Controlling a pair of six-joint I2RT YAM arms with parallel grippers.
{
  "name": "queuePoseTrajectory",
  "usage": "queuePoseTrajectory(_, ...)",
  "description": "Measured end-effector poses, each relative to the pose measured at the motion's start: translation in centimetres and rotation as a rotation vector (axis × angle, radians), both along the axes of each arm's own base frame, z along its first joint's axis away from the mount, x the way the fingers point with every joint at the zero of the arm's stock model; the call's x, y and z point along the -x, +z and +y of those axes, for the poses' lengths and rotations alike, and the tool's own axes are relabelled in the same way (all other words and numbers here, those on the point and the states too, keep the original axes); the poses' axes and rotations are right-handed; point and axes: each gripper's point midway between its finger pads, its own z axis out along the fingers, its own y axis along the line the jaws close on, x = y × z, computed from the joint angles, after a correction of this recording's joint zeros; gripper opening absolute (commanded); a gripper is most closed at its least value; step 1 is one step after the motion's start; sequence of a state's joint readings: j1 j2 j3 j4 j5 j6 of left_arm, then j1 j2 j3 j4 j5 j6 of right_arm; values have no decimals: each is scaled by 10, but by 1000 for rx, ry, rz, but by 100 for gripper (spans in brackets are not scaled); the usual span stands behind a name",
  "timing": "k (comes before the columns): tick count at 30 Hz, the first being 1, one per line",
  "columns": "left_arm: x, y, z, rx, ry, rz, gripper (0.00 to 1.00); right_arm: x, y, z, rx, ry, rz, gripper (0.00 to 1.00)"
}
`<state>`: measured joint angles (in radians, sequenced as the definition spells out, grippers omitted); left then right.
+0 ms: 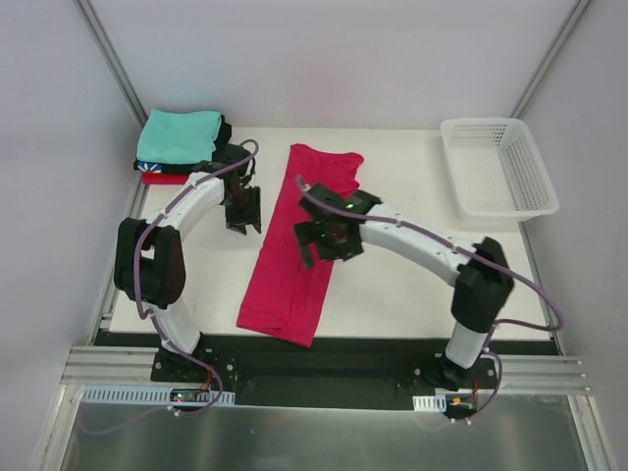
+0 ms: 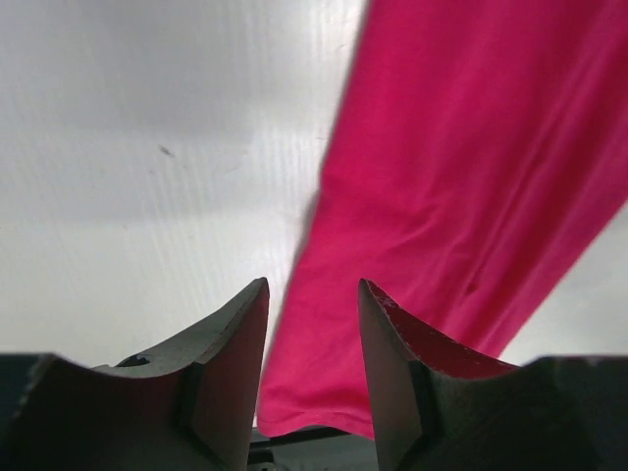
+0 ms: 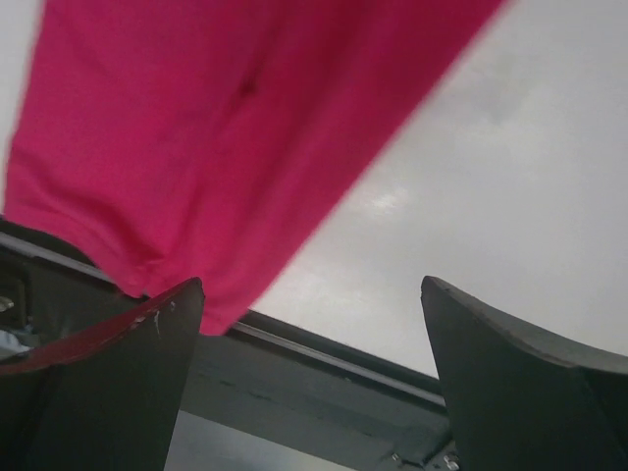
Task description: Fold and stack the t-shirts
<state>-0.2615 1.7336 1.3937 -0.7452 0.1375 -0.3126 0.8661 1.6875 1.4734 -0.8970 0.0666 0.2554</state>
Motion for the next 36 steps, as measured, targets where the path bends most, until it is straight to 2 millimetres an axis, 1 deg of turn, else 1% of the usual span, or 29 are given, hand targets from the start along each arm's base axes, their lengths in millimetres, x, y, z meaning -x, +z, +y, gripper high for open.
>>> queuePoseTrajectory(1, 5, -9, 4, -23, 3, 29, 42, 2, -2, 26, 3, 49, -8, 96)
queuePoseTrajectory(3, 8, -12, 9, -44, 6, 40, 42, 12, -9, 64, -1, 127, -16, 96)
queuePoseTrajectory(4, 6, -10, 12, -53, 11, 31, 43, 18, -13, 80, 1, 161, -18, 96)
queuePoseTrajectory(5, 5, -7, 13, -56, 13, 24, 43, 25, -19, 94, 6, 193, -17, 96)
queuePoseTrajectory(7, 2, 1, 18, -73, 19, 11, 43, 40, -31, 108, 24, 235, -6, 96)
queuePoseTrajectory(9, -3, 10, 25, -96, 26, -12, 43, 50, -41, 111, 54, 249, 7, 96)
queuePoseTrajectory(10, -5, 15, 28, -102, 30, -21, 43, 51, -44, 111, 69, 246, 12, 96)
queuePoseTrajectory(12, -8, 21, 36, -105, 43, -37, 43, 51, -52, 109, 104, 230, 11, 96)
queuePoseTrajectory(16, -5, 28, 49, -122, 68, -42, 43, 52, -67, 105, 154, 199, 12, 96)
queuePoseTrajectory(22, 1, 36, 49, -118, 64, -52, 43, 64, -91, 105, 220, 178, 24, 96)
queuePoseTrajectory(27, 3, 38, 49, -116, 63, -52, 43, 73, -110, 100, 287, 164, 27, 96)
queuePoseTrajectory(29, 4, 38, 49, -114, 63, -52, 42, 73, -108, 100, 296, 155, 15, 96)
queuePoseTrajectory(36, 5, 40, 49, -111, 62, -58, 42, 76, -109, 98, 315, 130, -15, 96)
